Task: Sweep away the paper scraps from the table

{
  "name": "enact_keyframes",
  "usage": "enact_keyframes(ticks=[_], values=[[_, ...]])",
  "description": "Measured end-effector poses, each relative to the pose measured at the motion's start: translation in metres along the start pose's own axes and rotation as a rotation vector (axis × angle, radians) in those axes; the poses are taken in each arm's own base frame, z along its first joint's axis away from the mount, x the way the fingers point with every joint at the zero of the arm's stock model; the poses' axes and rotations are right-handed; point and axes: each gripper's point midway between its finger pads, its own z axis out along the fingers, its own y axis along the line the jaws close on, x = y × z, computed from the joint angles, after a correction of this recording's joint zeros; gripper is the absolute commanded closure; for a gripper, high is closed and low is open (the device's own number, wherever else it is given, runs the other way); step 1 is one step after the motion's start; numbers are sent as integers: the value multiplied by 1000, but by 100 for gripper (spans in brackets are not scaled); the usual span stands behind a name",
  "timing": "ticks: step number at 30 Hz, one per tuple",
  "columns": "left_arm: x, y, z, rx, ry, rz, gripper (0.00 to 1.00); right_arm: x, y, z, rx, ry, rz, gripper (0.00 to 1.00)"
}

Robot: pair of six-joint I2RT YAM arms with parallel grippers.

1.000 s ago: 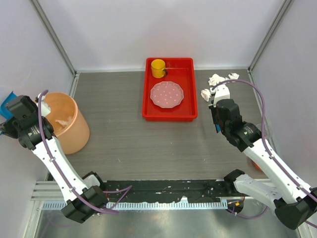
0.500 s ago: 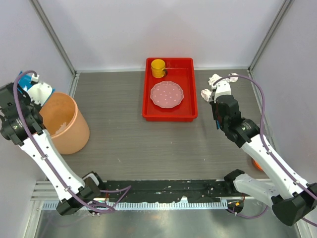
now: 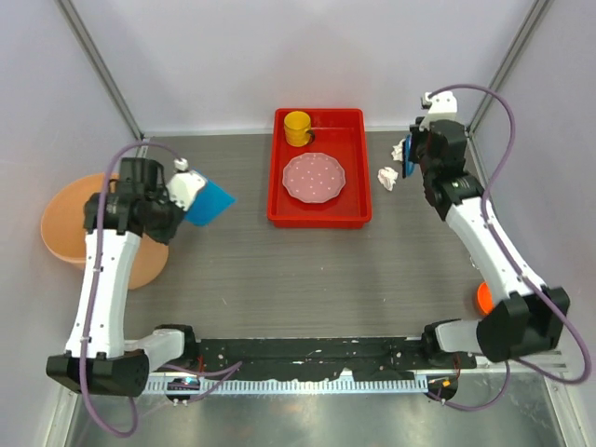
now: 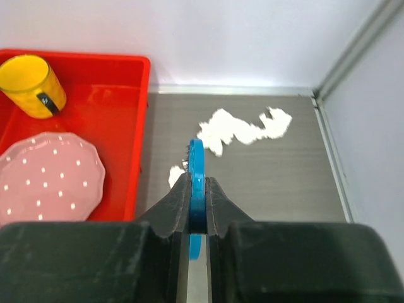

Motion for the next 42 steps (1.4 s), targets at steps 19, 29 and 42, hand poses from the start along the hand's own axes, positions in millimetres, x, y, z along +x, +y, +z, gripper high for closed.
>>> enact_keyframes(ticks=[19,29,42], values=[[7,-99,106,269,130,39,100,78,37,199,-188,88,-519,99],[5,-97,118,250,123,33,100,166,86,145,-503,133,-854,99],[31,-98,119,205,145,63,100,172,106,17,-447,136,-912,99]])
